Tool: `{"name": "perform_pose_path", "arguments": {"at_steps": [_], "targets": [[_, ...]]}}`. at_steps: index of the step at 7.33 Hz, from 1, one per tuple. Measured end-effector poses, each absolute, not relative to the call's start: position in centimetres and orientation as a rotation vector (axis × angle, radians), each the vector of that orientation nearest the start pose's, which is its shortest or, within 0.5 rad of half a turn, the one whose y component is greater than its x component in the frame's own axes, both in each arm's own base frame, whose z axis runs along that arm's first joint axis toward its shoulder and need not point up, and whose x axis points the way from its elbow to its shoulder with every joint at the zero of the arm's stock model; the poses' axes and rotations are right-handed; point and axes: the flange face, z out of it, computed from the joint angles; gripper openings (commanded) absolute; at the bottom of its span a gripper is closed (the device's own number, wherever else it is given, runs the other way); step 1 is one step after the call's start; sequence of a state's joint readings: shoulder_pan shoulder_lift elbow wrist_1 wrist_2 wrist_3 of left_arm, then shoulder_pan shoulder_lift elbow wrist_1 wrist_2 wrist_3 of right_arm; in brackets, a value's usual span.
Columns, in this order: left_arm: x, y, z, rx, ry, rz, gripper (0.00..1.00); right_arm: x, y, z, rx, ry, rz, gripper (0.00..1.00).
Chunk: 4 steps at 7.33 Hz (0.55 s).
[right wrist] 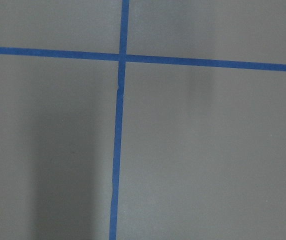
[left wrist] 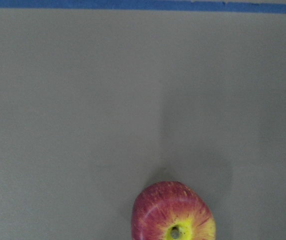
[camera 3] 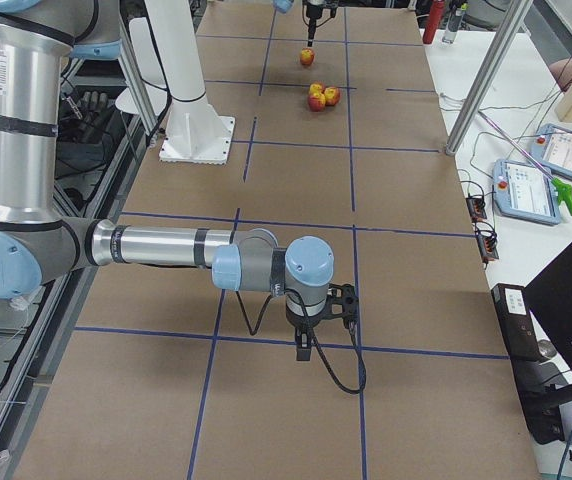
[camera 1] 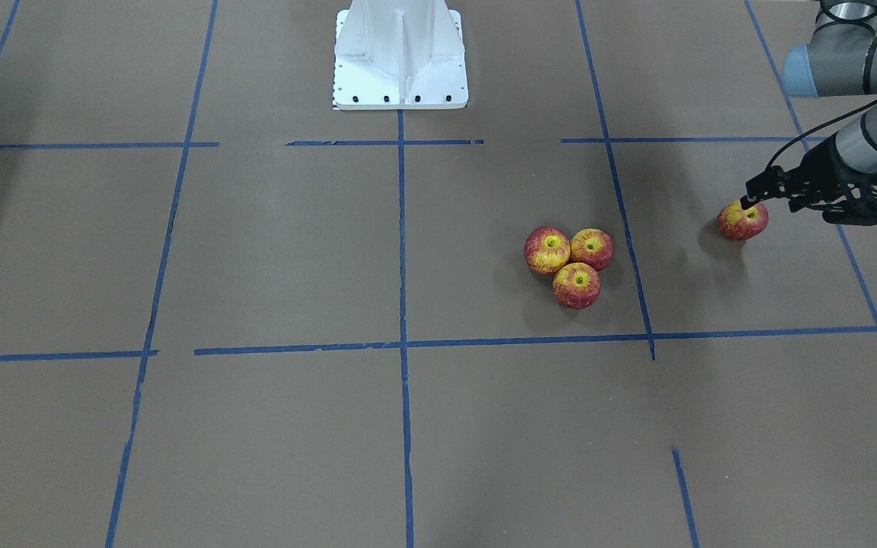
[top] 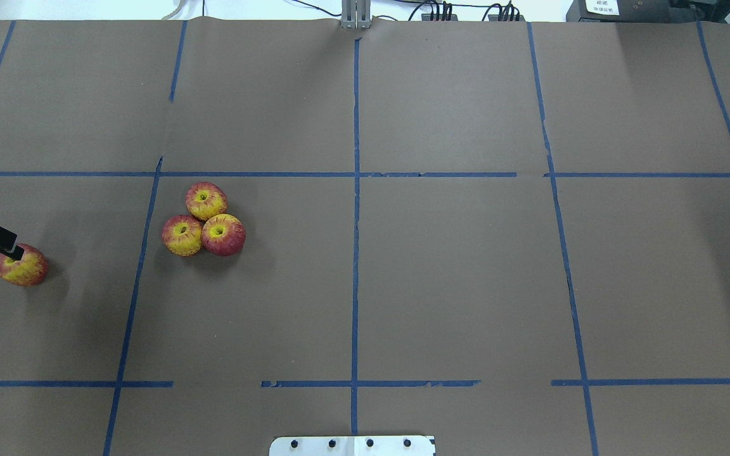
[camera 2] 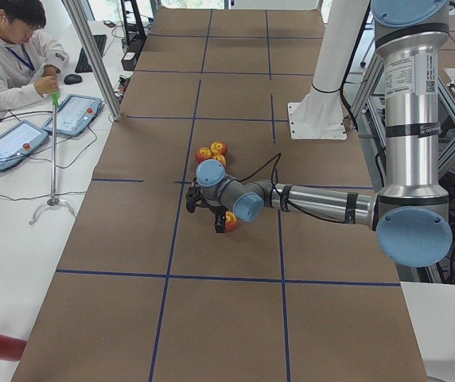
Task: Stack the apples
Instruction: 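Move the left gripper down over the lone red-yellow apple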
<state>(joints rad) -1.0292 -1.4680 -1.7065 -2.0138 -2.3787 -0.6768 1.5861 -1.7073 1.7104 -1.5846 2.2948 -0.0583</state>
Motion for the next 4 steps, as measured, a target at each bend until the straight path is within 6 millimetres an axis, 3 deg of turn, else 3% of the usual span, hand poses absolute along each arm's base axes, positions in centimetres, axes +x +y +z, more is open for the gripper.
{"name": "perform_pose_path", "arguments": {"at_steps": [4], "targets": [[21.3,-44.0,59.8,-0.101,0.882,0.087,1.00,7.4,-43.2,65.8,0.016,-0.724,-0.037,1.00]]}}
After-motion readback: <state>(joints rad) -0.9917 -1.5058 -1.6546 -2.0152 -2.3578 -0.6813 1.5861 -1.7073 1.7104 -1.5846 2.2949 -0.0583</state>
